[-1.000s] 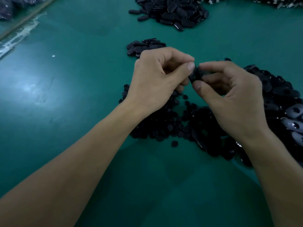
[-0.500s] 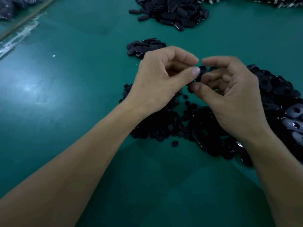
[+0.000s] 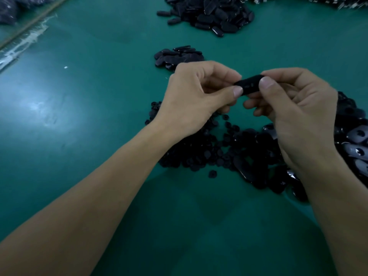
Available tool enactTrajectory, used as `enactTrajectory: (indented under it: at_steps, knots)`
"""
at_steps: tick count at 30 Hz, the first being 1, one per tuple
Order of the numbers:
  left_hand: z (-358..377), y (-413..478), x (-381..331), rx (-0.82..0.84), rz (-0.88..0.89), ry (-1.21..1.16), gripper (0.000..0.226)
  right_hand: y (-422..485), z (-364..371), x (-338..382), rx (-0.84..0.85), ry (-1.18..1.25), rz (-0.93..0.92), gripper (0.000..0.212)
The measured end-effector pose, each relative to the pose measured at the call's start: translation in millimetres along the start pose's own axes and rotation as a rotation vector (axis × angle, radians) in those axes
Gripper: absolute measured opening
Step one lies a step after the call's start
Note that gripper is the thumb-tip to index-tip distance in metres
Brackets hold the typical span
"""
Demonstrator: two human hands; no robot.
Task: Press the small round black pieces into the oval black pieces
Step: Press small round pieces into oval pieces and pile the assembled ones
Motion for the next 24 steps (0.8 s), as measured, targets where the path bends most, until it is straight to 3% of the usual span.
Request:
enactTrajectory:
  at_steps: [6,21,24]
  knots:
    - [-12.1,1.8,7.1,-0.124,-0.06,-0.05,0.01,-3.2,10.1,1.0,0.069,-0.002,0.009,0.008]
    - [5.6,-2.1,-7.9,0.025,0.054,0.182,0.009,-2.7,10.4,11.5,0.051,-0.143,-0.115,0.022]
    - [2.8,-0.4,-11.9,-0.007,0.093,0.206,0.008,-4.5,13.3,11.3,0.086,-0.099,-0.084,0.04]
Point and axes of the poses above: each hand's wrist, its own y-axis towards the middle knuckle, its own z-axis out of the palm, x = y × z, the point moved 7 cm from there along y, towards the middle knuckle, and after that the axes turned 2 degrees about x, right-handed, at the moved point
